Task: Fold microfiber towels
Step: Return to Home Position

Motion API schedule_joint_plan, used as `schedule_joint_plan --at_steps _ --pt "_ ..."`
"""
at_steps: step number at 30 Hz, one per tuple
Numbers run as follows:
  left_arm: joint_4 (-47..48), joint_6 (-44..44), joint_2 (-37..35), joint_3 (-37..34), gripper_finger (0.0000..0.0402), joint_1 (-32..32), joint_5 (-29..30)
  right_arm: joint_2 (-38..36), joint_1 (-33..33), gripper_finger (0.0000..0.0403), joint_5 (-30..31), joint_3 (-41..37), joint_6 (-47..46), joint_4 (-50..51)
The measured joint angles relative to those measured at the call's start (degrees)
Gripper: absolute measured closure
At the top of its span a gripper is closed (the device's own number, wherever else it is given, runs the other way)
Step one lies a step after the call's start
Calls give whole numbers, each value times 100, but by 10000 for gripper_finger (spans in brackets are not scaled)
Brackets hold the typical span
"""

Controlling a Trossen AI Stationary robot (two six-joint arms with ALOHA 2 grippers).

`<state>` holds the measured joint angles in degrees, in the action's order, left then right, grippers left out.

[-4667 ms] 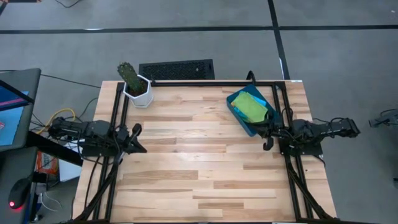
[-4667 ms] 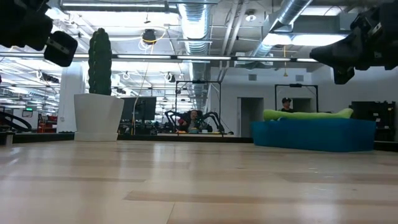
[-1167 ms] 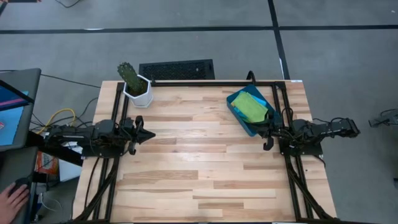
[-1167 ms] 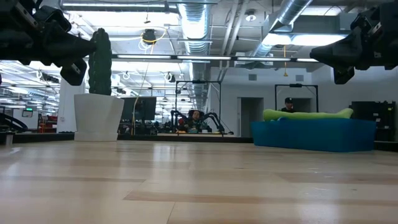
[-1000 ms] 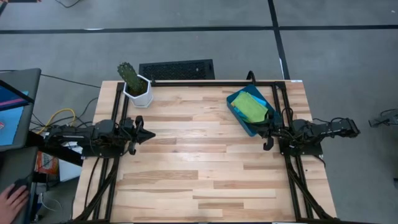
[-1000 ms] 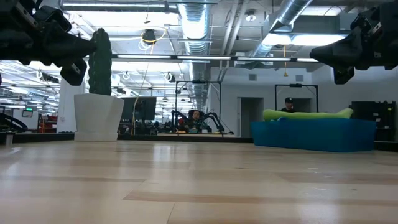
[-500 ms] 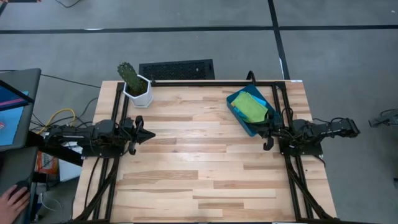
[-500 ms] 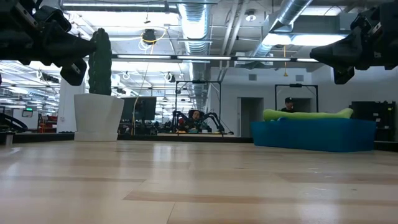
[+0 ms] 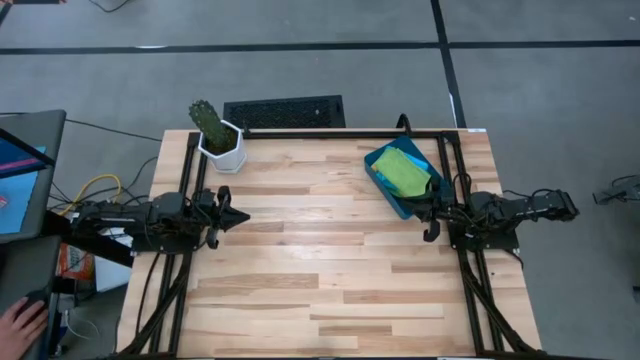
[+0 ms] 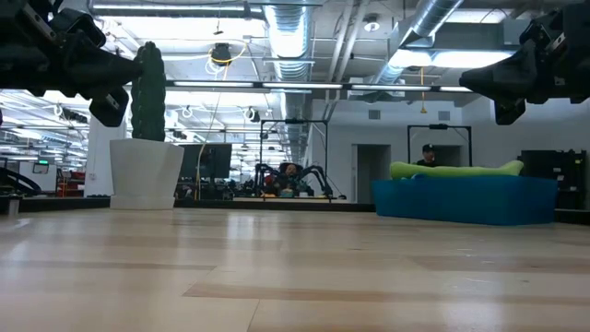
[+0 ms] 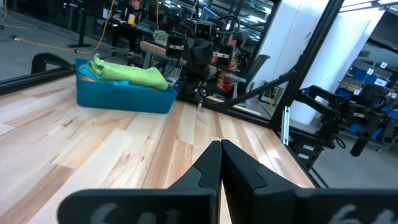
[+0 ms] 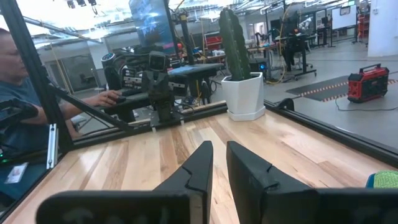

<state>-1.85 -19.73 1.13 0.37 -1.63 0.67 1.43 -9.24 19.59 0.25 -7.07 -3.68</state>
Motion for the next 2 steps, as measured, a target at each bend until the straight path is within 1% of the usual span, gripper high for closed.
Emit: schedule_joint_plan --at_steps 2 --pt "0 0 0 1 401 0 0 0 -1 331 -1 0 0 0"
